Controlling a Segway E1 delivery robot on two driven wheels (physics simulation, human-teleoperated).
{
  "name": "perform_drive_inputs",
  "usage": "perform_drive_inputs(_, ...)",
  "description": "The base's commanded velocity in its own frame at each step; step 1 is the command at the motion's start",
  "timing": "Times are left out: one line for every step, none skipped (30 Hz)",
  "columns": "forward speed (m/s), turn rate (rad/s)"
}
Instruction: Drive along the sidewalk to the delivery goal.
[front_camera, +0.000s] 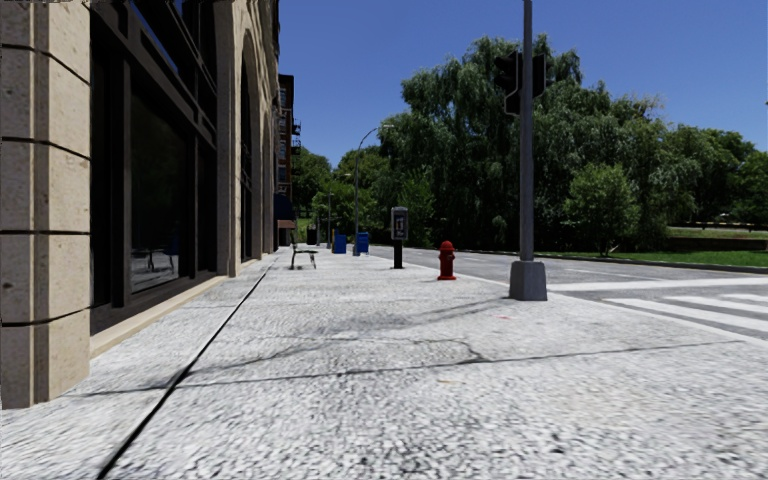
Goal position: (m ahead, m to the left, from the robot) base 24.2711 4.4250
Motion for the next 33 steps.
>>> perform_drive_inputs(1.96,0.00)
perform_drive_inputs(1.96,0.00)
perform_drive_inputs(1.96,0.00)
perform_drive_inputs(1.96,0.00)
perform_drive_inputs(1.96,0.00)
perform_drive_inputs(1.96,0.00)
perform_drive_inputs(1.96,0.00)
perform_drive_inputs(1.96,0.00)
perform_drive_inputs(1.96,0.00)
perform_drive_inputs(1.96,0.00)
perform_drive_inputs(1.96,0.00)
perform_drive_inputs(1.96,0.00)
perform_drive_inputs(1.96,0.00)
perform_drive_inputs(1.96,0.00)
perform_drive_inputs(1.96,0.00)
perform_drive_inputs(1.96,0.00)
perform_drive_inputs(1.96,0.00)
perform_drive_inputs(1.96,0.00)
perform_drive_inputs(1.96,0.00)
perform_drive_inputs(1.96,0.00)
perform_drive_inputs(1.96,0.00)
perform_drive_inputs(1.96,0.00)
perform_drive_inputs(1.96,0.00)
perform_drive_inputs(1.96,0.00)
perform_drive_inputs(1.96,0.00)
perform_drive_inputs(1.96,0.00)
perform_drive_inputs(1.96,0.00)
perform_drive_inputs(1.96,0.00)
perform_drive_inputs(1.96,0.00)
perform_drive_inputs(1.96,0.00)
perform_drive_inputs(1.96,0.00)
perform_drive_inputs(1.96,0.00)
perform_drive_inputs(1.96,0.00)
